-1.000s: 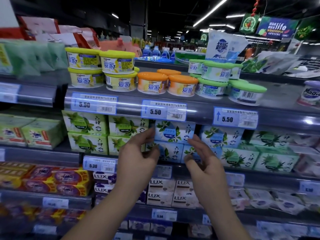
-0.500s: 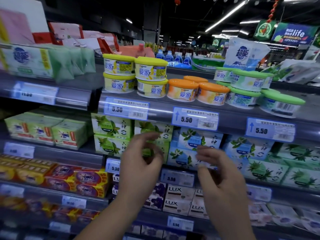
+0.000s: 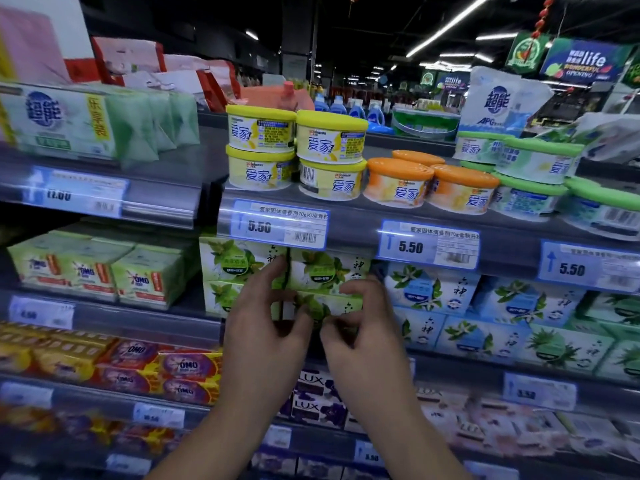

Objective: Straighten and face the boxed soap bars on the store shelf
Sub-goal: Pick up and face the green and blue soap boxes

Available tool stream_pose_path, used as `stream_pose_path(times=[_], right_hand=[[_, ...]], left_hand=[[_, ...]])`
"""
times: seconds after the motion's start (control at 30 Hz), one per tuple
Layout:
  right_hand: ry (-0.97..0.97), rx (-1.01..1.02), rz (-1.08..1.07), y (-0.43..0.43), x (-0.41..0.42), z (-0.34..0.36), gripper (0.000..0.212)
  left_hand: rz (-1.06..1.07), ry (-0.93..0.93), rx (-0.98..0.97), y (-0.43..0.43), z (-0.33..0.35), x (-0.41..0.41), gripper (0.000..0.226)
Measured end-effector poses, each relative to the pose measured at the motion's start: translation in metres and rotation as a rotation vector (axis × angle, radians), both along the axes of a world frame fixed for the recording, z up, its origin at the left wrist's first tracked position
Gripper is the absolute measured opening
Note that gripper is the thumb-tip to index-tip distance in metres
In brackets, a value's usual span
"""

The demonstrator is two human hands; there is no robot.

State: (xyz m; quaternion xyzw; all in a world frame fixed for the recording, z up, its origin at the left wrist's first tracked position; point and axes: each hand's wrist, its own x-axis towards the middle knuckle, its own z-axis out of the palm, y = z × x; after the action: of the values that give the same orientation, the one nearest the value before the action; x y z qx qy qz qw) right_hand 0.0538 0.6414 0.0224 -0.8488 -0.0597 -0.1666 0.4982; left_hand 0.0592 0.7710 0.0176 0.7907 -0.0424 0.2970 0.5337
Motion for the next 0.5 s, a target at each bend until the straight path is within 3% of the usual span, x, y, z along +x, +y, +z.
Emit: stream_pose_path(times=[0.5], right_hand=[[-0.121,0.255,-0.012,-0.022,-0.027,-0.003,0.050]], left_hand=[[-0.069,-0.068,-0.227,0.016,0.002,-0.018,0.044]])
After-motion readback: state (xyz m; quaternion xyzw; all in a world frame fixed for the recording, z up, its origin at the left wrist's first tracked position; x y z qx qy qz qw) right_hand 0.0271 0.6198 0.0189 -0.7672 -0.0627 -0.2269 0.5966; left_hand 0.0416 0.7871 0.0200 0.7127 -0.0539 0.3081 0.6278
